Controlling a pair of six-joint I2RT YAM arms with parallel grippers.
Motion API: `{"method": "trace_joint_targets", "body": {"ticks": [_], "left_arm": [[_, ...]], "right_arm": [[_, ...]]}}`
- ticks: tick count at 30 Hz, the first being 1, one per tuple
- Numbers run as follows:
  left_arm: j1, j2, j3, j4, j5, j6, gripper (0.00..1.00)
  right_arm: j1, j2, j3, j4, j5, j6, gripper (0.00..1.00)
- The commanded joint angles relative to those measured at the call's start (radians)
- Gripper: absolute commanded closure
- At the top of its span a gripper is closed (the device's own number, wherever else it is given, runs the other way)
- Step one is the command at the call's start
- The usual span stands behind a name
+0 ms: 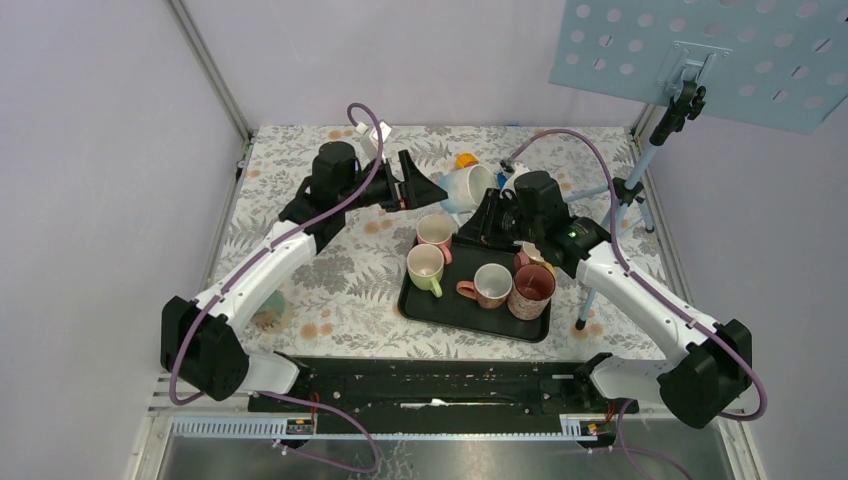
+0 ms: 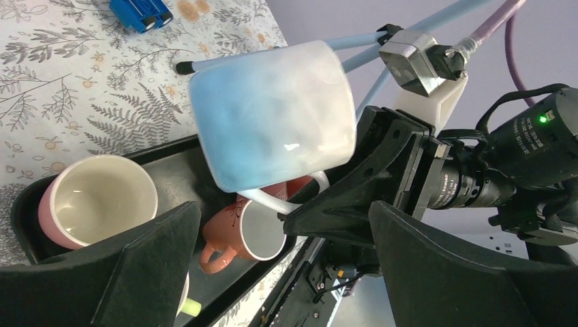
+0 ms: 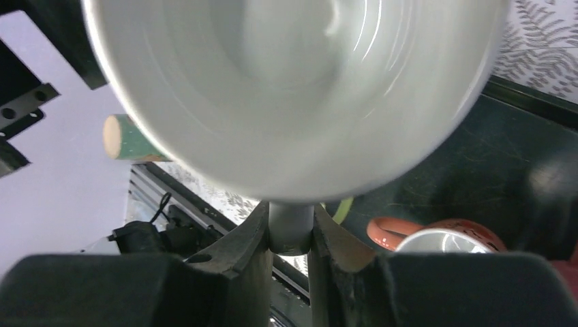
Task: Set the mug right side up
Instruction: Turn over the cup at the center of the board, then place the cup on the tray.
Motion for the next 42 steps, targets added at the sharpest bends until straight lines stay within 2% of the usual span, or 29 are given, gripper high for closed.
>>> {"method": "trace_joint_targets", "body": {"ticks": [1, 8, 17, 23, 35, 42], "left_arm": [[-0.005, -0.021, 0.058, -0.016, -0.037, 0.045, 0.01], [-0.005, -0.016, 0.067, -0.035, -0.051, 0.065, 0.01], [-0.005, 0.022, 0.052, 0.0, -0.033, 0.052, 0.01], [-0.004, 0.013, 0.05, -0.012, -0.04, 0.047, 0.01], [-0.002, -0.033, 0.057, -0.103, -0.077, 0.056, 0.01], [0.001, -0.045, 0.061, -0.118, -0.073, 0.063, 0.01]], "right_arm": [[0.016, -0.061, 0.061, 0.021, 0.089, -0.051, 1.0], [0.017, -0.054, 0.037, -0.03, 0.177, -0.053, 1.0], [0.018, -0.059, 0.014, 0.021, 0.305, -0.023, 1.0], [0.025, 0.011, 0.039, 0.03, 0.391, -0.069, 1.0], [0.248, 0.138, 0.025, 0.099, 0.811, -0.166, 1.0], [0.307, 0.185, -0.012, 0.135, 0.91, -0.169, 1.0]]}}
